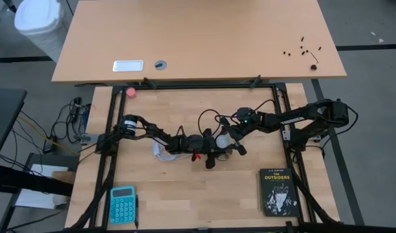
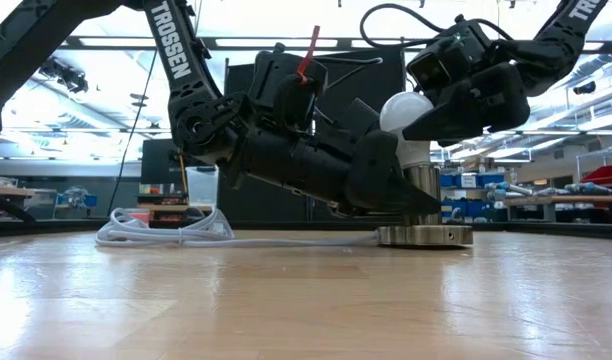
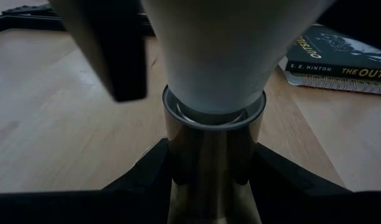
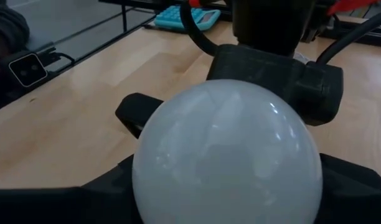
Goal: Screw lightbulb
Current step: Insert the white lightbulb into the silver lamp
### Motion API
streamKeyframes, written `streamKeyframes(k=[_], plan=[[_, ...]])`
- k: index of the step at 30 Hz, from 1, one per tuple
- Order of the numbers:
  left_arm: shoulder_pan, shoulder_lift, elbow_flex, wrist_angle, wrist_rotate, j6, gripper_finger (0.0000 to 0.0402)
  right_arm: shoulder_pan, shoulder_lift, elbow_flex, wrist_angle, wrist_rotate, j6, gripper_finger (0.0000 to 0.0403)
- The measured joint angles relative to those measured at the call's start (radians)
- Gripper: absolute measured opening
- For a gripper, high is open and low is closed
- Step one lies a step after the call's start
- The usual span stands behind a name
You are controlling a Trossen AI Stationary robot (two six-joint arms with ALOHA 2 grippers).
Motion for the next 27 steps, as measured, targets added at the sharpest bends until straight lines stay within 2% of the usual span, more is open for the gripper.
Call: streamKeyframes(k=[27], plan=[[0.000,0.000,0.000,0.000,0.000,0.002,0.0171,0.000,0.000,0.000,-0.007,0.013,0.057,0.0249]])
